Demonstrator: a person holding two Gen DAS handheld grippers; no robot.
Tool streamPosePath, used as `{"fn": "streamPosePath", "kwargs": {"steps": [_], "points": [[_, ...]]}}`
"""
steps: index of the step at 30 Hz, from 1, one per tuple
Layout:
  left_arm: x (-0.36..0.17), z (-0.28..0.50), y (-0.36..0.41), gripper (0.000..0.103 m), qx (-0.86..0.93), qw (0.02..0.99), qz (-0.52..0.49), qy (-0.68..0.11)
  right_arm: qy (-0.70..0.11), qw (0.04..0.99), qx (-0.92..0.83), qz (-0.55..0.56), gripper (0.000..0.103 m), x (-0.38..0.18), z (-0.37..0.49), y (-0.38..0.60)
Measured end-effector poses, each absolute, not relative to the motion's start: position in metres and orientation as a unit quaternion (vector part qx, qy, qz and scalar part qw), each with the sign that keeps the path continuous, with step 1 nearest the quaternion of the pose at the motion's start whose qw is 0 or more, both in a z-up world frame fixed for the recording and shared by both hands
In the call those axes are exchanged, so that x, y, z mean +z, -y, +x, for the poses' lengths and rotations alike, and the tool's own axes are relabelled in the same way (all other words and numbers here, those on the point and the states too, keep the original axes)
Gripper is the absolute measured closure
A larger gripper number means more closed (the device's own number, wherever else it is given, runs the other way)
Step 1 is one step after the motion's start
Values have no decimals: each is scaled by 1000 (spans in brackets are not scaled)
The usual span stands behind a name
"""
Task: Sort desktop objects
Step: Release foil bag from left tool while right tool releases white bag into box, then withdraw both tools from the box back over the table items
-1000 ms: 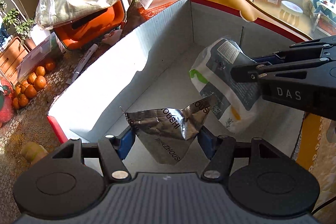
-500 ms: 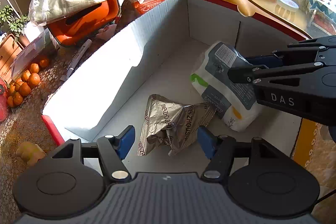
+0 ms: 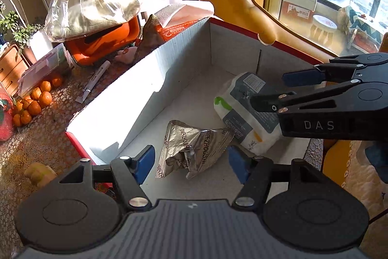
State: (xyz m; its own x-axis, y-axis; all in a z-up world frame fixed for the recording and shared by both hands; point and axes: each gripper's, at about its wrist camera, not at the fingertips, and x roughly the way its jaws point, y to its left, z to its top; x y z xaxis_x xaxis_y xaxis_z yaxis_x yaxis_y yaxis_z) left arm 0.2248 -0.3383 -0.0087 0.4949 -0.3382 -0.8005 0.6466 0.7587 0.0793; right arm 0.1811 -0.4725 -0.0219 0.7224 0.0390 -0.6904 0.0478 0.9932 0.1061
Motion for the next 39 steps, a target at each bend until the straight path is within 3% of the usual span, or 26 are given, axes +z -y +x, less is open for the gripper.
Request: {"fn": "streamPosePath", "kwargs": {"steps": [23, 29, 32, 39], "points": [[41, 160, 270, 37, -285, 877, 133, -362, -328, 943, 50, 22, 38, 37, 129, 408], [51, 141, 242, 30, -279, 888, 109, -349, -299, 951, 74, 20, 27, 46, 111, 390], [58, 129, 230, 21, -278, 894, 103, -335, -286, 954, 82, 22, 23, 51, 103, 382], [65, 104, 200, 15, -264, 907, 80, -319, -270, 958, 93, 17, 15, 58, 86, 362]]}}
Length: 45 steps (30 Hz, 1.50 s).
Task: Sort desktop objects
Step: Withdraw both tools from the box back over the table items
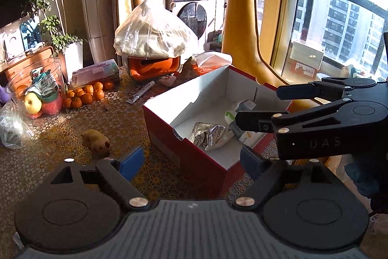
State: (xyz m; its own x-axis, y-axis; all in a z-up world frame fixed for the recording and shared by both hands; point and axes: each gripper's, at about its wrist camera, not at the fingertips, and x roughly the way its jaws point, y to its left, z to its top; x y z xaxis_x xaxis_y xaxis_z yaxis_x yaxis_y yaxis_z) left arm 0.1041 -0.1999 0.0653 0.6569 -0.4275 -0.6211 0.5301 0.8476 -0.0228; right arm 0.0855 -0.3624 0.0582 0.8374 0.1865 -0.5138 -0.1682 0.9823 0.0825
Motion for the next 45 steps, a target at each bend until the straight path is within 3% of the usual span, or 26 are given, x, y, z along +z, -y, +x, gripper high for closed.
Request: {"fn": "streamPosePath", "kwargs": {"steps": [4, 7, 45], "points": [[66, 91, 180, 4, -258, 909, 60, -320, -264, 959, 104, 20, 9, 60, 77, 349], [67, 80, 166, 2, -252, 915, 54, -311, -261, 959, 108, 12, 6, 60, 72, 337], [18, 28, -31, 1, -124, 943, 54, -304, -265, 948, 171, -48, 4, 19, 58, 196]]}}
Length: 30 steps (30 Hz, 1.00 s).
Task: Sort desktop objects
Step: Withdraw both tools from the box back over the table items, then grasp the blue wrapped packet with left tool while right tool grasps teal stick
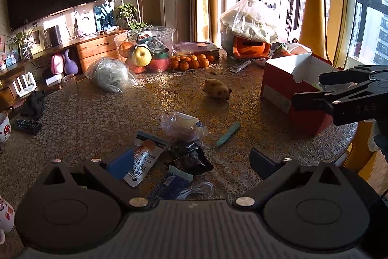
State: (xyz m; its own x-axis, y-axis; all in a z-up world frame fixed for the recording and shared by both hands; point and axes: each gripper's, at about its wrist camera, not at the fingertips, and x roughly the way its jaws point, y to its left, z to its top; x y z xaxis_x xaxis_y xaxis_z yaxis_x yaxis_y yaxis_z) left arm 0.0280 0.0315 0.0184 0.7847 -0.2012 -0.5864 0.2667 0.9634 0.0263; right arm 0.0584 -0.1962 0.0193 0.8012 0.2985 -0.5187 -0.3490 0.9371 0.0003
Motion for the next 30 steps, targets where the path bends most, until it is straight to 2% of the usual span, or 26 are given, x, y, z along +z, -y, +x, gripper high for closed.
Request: {"fn": "streamPosePath", "kwargs": {"steps": [30], "points": [[-64, 89, -62, 1, -135, 914, 71, -376, -329, 921, 194, -78, 3, -60, 124, 157]]}}
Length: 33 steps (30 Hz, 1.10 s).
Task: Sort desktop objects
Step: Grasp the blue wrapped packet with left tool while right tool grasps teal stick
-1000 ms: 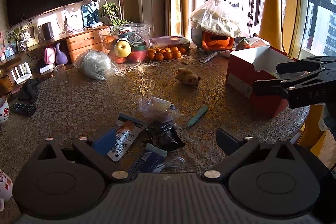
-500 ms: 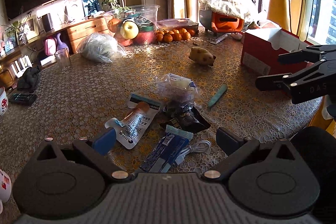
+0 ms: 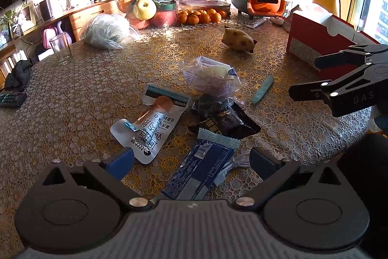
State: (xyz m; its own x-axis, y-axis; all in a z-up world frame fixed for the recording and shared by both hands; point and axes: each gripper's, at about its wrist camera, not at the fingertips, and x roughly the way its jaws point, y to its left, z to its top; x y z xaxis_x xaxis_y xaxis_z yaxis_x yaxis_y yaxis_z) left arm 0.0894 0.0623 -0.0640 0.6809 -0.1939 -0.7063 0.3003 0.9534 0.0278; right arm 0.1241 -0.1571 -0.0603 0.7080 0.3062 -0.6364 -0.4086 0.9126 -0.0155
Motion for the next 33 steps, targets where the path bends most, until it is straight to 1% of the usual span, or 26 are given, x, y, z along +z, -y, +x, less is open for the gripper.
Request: {"fn": "streamPosePath", "kwargs": {"steps": [3, 17, 33], "points": [[-69, 95, -63, 1, -135, 913, 68, -379, -329, 921, 194, -82, 0, -68, 132, 154], [-84, 107, -63, 2, -135, 906, 56, -397, -343, 909, 219, -94, 0, -102, 173, 144], [-91, 115, -58, 2, -141, 902, 50, -405, -348, 902, 236, -97, 0, -120, 192, 148]]}}
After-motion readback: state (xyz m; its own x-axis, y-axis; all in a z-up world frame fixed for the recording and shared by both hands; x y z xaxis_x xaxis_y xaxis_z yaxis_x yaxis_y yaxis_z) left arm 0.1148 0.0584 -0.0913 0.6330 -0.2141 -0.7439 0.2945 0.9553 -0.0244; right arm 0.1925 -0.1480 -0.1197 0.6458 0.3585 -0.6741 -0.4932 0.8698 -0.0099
